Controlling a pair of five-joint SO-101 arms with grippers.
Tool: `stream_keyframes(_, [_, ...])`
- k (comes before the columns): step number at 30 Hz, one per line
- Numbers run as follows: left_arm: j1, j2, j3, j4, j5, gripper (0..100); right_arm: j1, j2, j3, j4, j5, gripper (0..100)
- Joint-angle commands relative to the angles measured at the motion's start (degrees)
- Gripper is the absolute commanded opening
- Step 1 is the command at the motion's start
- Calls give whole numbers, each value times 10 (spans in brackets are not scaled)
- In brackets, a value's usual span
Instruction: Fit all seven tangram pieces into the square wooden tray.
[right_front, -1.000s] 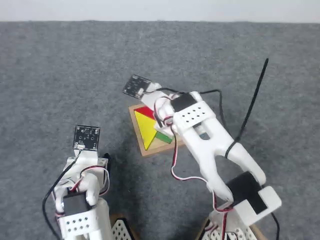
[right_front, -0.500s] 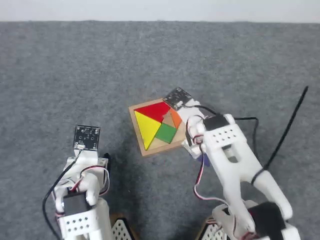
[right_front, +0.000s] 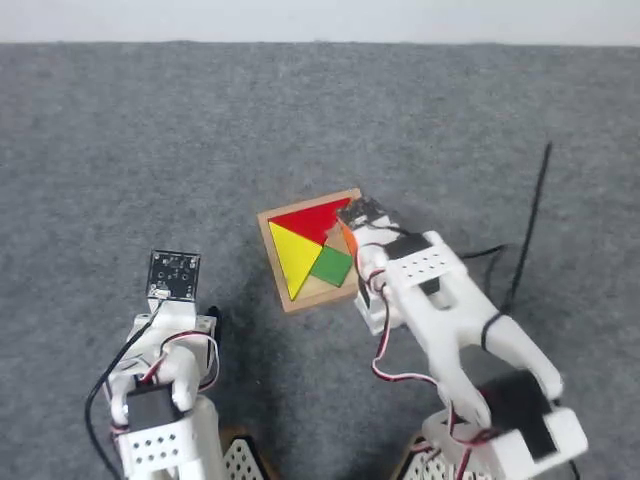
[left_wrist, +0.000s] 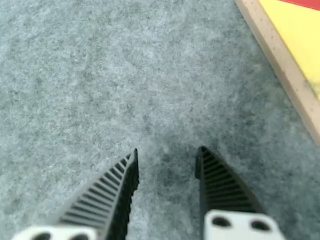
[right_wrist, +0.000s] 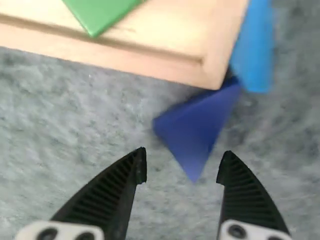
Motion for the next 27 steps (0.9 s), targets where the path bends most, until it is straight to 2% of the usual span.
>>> stream_keyframes(1, [0,-11,-5,4,4,190,-12,9,-18,-10,-36,232])
stream_keyframes(5, [0,-11,-5,4,4,190,-12,17,-54,-10,-59,232])
stream_keyframes(11, [0,-11,-5,4,4,190,-13,18,-69,-10,-276,232])
stream_keyframes(13, [0,-11,-5,4,4,190,-13,18,-69,-11,-324,233])
stream_keyframes(20, [0,-11,-5,4,4,190,-9,18,-65,-12,-337,231])
stream_keyframes(27, [0,-11,-5,4,4,190,-9,18,-33,-74,-335,231])
